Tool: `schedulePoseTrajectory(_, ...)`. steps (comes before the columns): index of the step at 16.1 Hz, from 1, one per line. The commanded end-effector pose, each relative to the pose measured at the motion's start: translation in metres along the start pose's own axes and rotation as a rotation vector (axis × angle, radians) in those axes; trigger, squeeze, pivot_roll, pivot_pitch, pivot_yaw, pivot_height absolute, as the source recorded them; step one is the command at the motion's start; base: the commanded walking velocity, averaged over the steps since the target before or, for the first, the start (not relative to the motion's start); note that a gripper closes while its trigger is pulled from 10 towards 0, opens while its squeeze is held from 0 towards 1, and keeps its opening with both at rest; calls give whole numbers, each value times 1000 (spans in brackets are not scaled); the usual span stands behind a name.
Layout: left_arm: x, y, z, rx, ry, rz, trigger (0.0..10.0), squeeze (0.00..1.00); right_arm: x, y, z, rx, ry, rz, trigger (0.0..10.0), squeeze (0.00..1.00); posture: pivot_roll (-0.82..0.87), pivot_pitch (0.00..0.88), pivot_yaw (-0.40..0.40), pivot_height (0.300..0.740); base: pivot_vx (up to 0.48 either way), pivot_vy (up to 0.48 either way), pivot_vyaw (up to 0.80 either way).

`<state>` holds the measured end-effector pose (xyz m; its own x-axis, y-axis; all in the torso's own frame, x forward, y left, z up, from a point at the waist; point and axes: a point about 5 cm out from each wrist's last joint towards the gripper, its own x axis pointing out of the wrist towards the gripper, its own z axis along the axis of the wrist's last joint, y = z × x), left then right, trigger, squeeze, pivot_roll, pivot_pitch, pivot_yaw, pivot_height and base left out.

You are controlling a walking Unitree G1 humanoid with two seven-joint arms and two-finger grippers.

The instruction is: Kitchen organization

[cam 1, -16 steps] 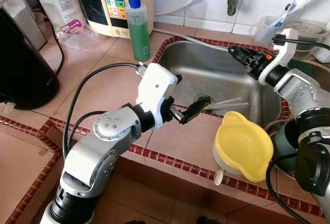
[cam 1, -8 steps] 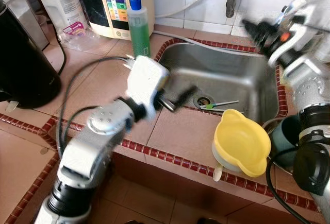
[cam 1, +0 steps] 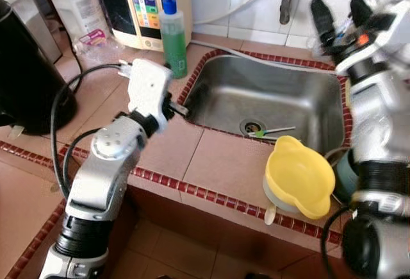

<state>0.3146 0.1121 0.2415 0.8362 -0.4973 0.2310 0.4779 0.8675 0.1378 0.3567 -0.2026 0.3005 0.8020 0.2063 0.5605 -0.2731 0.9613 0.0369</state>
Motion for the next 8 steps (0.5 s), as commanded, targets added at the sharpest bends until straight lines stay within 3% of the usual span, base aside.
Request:
schedulePoseTrajectory(1, -4, 5, 5, -44, -38, 15, 10000, 0, -5, 15, 9, -67, -57, -15, 10000, 0, -115, 66, 43, 740, 0, 0, 0)
schedulePoseTrajectory(2, -4, 6, 4, -34, -31, 21, 10000, 0, -9, 20, 9, -71, -58, -24, 10000, 0, -114, 65, 43, 740, 0, 0, 0)
schedulePoseTrajectory(6, -10, 12, -3, -53, -30, 52, 10000, 0, -37, 45, -3, -250, -29, -52, 10000, 0, -120, 61, 49, 740, 0, 0, 0)
schedulePoseTrajectory(8, -15, 9, -9, -63, -15, 57, 10000, 0, -49, 55, -12, -218, 14, -68, 10000, 0, -120, 57, 48, 740, 0, 0, 0)
